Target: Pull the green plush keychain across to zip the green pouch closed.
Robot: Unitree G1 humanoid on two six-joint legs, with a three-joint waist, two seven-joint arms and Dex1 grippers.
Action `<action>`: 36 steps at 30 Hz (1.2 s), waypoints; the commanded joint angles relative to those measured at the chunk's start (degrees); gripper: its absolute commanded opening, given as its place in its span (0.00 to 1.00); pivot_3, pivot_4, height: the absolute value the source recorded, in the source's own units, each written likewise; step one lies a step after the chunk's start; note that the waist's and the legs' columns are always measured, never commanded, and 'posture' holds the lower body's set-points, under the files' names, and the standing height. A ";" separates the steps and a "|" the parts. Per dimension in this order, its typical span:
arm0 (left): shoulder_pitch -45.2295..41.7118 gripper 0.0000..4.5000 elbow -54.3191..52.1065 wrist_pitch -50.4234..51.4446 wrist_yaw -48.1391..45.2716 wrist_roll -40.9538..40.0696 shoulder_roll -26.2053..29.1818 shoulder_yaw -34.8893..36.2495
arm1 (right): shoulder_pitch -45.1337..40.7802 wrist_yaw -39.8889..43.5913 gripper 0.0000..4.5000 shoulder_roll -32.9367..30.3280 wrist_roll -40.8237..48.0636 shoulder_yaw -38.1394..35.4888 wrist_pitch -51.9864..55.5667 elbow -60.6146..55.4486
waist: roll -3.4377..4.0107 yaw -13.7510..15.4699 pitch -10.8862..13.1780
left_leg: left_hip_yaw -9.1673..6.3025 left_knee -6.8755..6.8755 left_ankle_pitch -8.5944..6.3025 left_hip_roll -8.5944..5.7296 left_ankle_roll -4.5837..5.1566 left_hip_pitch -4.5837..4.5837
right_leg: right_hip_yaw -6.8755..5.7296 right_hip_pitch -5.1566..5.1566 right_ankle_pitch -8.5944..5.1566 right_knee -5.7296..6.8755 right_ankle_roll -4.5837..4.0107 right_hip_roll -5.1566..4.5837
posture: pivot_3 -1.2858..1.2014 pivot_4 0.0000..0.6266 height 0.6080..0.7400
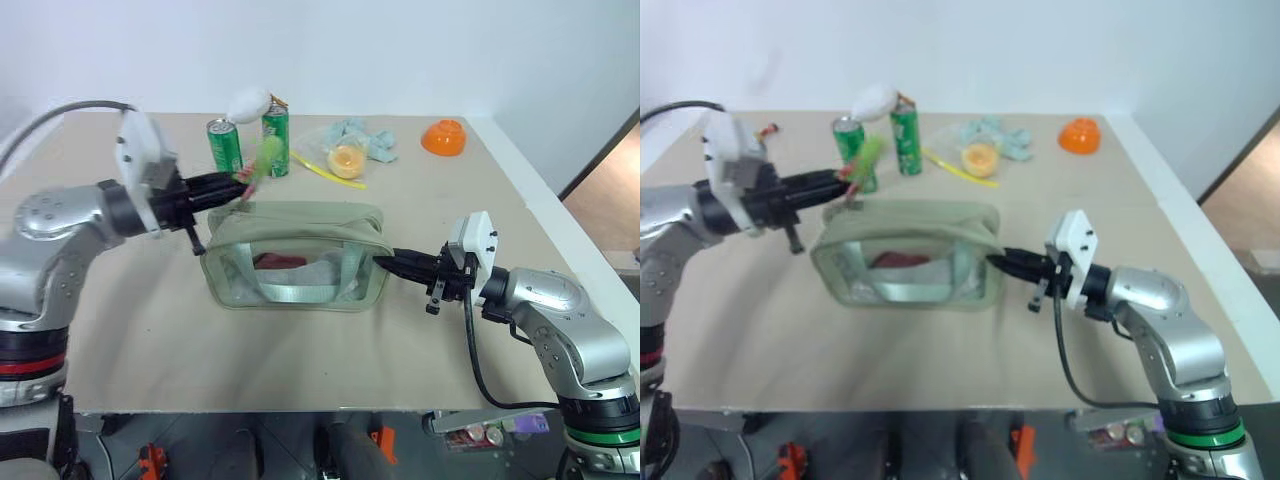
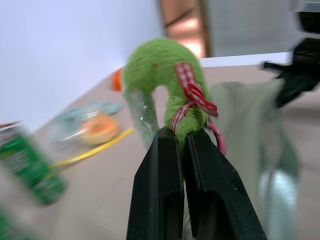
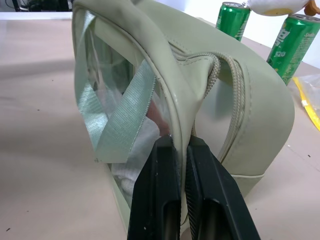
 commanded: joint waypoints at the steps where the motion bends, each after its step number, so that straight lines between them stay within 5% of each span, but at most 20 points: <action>1: -2.63 0.01 -1.01 -1.94 -2.03 0.82 -0.77 -1.55 | -0.86 0.03 0.00 -0.02 0.23 0.04 -0.93 -1.77 | 0.00 -0.04 0.00 | 0.00 -0.01 0.00 0.00 0.00 0.00 | 0.00 0.00 0.00 0.00 0.00 0.00 | 0.52 0.24 1.00; 10: -4.53 0.01 0.04 -1.29 -5.85 2.81 -0.31 -4.00 | -0.26 -0.26 0.00 0.21 -0.15 0.08 -1.35 -2.29 | 0.00 0.01 0.00 | -0.01 0.02 0.00 -0.05 0.00 -0.01 | -0.01 0.00 0.00 0.00 0.01 0.02 | 0.52 0.24 1.00; 23: -4.82 0.99 2.46 -2.68 -10.58 4.77 7.77 0.34 | -1.38 0.66 0.00 0.41 -0.42 0.87 -2.24 -0.87 | 0.00 -0.04 0.00 | -0.04 0.02 0.00 0.00 0.00 -0.01 | -0.03 0.00 0.00 0.00 0.01 0.05 | 0.52 0.24 1.00; 36: 13.62 0.99 -0.14 4.96 -6.09 -0.80 11.97 18.98 | -2.13 1.01 0.00 0.67 -0.28 1.89 -2.98 0.25 | 0.00 -0.98 0.00 | -0.01 -0.04 0.00 0.22 0.00 0.07 | -0.01 -0.04 -0.01 0.02 -0.02 0.10 | 0.52 0.24 1.00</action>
